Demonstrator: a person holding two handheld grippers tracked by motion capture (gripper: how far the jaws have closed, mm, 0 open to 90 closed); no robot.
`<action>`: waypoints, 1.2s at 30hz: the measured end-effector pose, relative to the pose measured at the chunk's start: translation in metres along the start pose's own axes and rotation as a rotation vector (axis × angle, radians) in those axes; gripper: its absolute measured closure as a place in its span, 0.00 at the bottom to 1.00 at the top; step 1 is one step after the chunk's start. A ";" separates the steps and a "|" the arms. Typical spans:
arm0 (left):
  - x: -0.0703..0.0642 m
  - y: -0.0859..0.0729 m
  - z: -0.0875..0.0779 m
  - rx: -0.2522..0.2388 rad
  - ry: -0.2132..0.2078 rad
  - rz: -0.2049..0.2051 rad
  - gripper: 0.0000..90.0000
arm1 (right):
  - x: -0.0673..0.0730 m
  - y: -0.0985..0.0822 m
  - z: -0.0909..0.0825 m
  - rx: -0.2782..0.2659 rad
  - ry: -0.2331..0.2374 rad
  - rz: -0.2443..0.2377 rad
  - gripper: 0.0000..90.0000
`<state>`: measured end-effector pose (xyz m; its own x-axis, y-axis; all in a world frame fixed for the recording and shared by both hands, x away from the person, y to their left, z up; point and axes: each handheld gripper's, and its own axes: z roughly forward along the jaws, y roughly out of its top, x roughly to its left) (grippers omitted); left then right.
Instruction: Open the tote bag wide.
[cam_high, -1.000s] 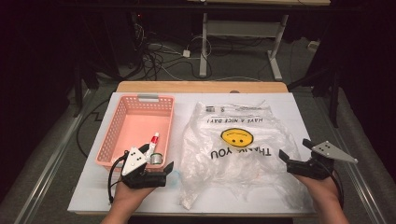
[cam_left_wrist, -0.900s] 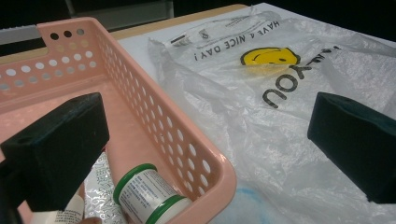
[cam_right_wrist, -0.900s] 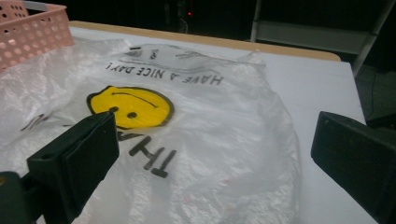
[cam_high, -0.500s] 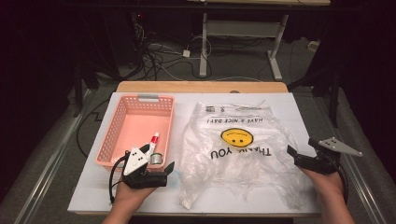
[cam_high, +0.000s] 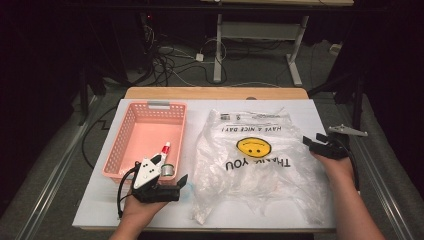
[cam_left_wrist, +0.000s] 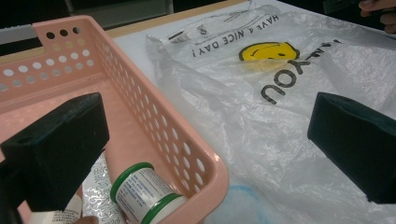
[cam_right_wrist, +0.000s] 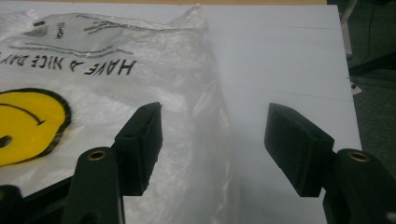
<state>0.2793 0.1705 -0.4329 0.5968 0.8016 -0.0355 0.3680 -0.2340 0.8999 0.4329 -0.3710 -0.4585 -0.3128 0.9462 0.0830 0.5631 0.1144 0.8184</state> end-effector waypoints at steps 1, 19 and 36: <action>0.000 0.000 0.000 0.001 -0.002 -0.003 0.00 | -0.002 0.003 0.003 0.001 0.000 0.003 0.43; 0.008 0.007 -0.006 0.065 -0.048 -0.004 0.00 | 0.003 0.032 0.064 0.199 0.026 -0.058 0.53; 0.015 0.004 -0.004 0.062 -0.062 -0.023 0.00 | 0.001 0.023 0.052 0.173 -0.064 -0.094 1.00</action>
<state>0.2867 0.1844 -0.4282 0.6299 0.7721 -0.0841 0.4240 -0.2512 0.8701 0.4853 -0.3512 -0.4697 -0.3238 0.9456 -0.0298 0.6584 0.2478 0.7107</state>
